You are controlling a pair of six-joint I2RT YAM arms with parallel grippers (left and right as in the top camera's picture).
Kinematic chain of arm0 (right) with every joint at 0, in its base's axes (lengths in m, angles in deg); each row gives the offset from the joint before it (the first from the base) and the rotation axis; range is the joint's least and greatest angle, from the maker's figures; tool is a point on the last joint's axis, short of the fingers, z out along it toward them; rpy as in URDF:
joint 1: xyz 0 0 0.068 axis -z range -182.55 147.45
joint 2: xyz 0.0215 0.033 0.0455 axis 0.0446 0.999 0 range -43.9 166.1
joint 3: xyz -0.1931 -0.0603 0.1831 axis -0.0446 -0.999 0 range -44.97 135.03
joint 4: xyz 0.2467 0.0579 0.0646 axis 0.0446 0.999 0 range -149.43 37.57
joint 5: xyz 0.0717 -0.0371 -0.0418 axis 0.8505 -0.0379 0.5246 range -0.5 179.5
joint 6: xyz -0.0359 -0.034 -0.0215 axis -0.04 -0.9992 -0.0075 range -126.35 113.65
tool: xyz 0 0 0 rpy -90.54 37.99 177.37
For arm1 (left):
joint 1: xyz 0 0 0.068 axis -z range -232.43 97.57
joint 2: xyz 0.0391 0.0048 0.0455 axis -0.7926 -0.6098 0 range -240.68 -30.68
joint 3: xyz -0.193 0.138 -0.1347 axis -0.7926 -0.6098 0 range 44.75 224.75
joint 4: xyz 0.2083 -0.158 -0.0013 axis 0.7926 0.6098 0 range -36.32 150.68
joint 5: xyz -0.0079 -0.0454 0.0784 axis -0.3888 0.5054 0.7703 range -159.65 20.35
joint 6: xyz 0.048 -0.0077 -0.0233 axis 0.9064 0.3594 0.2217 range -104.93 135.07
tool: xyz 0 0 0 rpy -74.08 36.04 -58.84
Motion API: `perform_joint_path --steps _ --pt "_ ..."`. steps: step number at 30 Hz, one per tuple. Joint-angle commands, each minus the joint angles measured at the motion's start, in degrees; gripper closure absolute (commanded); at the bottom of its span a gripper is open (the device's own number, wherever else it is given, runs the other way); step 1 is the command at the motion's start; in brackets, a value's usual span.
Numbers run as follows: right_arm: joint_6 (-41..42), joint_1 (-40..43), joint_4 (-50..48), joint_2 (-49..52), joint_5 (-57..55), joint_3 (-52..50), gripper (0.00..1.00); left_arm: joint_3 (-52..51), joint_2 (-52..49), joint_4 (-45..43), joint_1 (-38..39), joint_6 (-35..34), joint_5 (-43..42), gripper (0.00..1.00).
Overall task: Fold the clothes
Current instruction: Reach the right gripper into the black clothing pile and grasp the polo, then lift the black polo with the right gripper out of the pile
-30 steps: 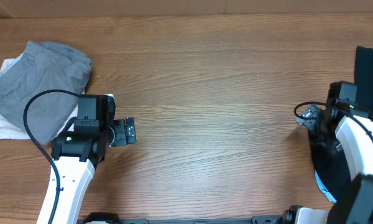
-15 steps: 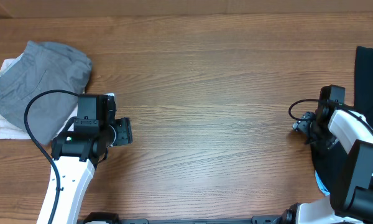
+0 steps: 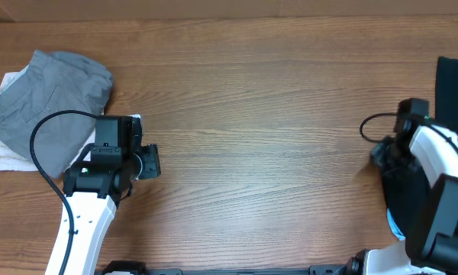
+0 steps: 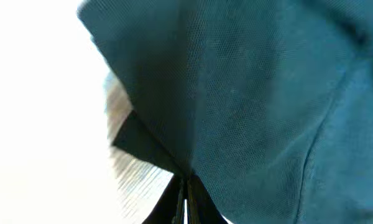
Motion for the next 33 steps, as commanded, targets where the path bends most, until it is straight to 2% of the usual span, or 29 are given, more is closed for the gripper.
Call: perform_joint_path --steps 1,3,9,15,33 --pt "0.3 -0.1 2.8 -6.1 0.3 7.3 0.96 1.5 -0.1 -0.1 -0.3 -0.3 -0.5 0.42" --pt "-1.4 -0.3 4.5 -8.3 2.6 10.1 0.96 1.5 -0.1 -0.5 -0.3 -0.2 -0.1 0.40" --pt "-17.5 -4.2 5.1 -15.5 22.5 16.1 0.96 1.5 -0.1 -1.8 -0.3 -0.2 -0.2 0.38" --pt "-16.7 -11.1 4.9 -21.4 14.4 16.6 0.96 1.5 -0.1 -2.1 -0.2 -0.2 -0.2 0.36" --pt "-16.7 -11.2 4.8 -19.2 14.3 16.5 0.94 1.5 -0.2 -1.7 -0.2 -0.2 -0.2 0.34"
